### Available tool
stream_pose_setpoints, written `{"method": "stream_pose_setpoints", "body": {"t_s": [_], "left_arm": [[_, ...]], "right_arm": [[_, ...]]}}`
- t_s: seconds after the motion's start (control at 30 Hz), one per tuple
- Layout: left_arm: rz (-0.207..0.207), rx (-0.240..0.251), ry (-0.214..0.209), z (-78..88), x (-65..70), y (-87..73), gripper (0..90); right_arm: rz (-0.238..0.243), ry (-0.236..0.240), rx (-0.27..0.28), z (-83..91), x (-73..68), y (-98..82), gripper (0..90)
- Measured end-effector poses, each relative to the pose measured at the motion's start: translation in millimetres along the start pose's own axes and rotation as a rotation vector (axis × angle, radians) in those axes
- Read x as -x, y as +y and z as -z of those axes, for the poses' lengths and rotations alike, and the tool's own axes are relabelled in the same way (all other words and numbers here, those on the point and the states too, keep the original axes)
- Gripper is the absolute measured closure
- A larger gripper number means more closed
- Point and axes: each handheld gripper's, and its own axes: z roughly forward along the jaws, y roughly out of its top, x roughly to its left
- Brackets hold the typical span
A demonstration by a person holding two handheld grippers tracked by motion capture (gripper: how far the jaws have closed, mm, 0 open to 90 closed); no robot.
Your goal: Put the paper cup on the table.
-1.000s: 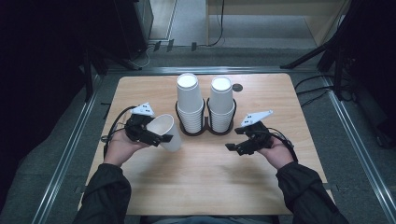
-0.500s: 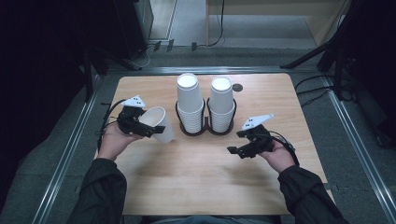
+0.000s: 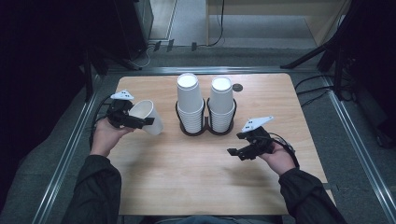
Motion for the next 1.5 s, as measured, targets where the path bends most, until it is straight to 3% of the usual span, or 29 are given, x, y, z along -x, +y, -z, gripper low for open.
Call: {"method": "stream_pose_setpoints", "body": {"t_s": [0.1,0.47,0.57,0.7,0.87,0.97,1.1,1.2,1.3,1.5], "left_arm": [[0.021,0.0,0.049,2.1,-8.3,-2.1,12.9],[0.094,-0.032,0.082,2.4,-30.6,-12.4,12.6],[0.1,-0.055,0.122,3.3,-33.8,-14.2,12.3],[0.141,-0.057,0.149,4.4,-40.4,-17.0,12.1],[0.18,-0.066,0.22,3.8,-47.4,-21.3,12.1],[0.201,-0.08,0.221,0.4,-51.0,-25.7,11.7],[0.188,-0.107,0.252,-4.8,-50.9,-28.4,10.9],[0.135,-0.126,0.259,-10.3,-47.9,-30.3,10.1],[0.115,-0.131,0.264,-12.3,-45.4,-29.2,9.5],[0.115,-0.127,0.258,-13.7,-44.5,-28.8,8.8]], "right_arm": [[-0.014,-0.021,0.011,2.8,2.2,-1.0,24.4],[-0.025,-0.028,0.002,3.2,3.0,-3.6,24.2],[-0.027,-0.028,-0.002,2.1,3.1,-3.3,24.1],[-0.025,-0.033,-0.002,1.5,3.3,-3.2,23.6],[-0.028,-0.038,0.008,2.7,4.4,-3.7,23.7],[-0.025,-0.035,0.0,2.0,4.1,-4.0,23.7],[-0.025,-0.034,0.001,2.0,3.3,-3.5,23.6],[-0.024,-0.033,-0.002,1.2,3.3,-3.5,23.7],[-0.023,-0.038,-0.002,1.9,3.7,-3.6,23.7],[-0.024,-0.034,0.002,2.7,4.7,-4.2,23.7]]}}
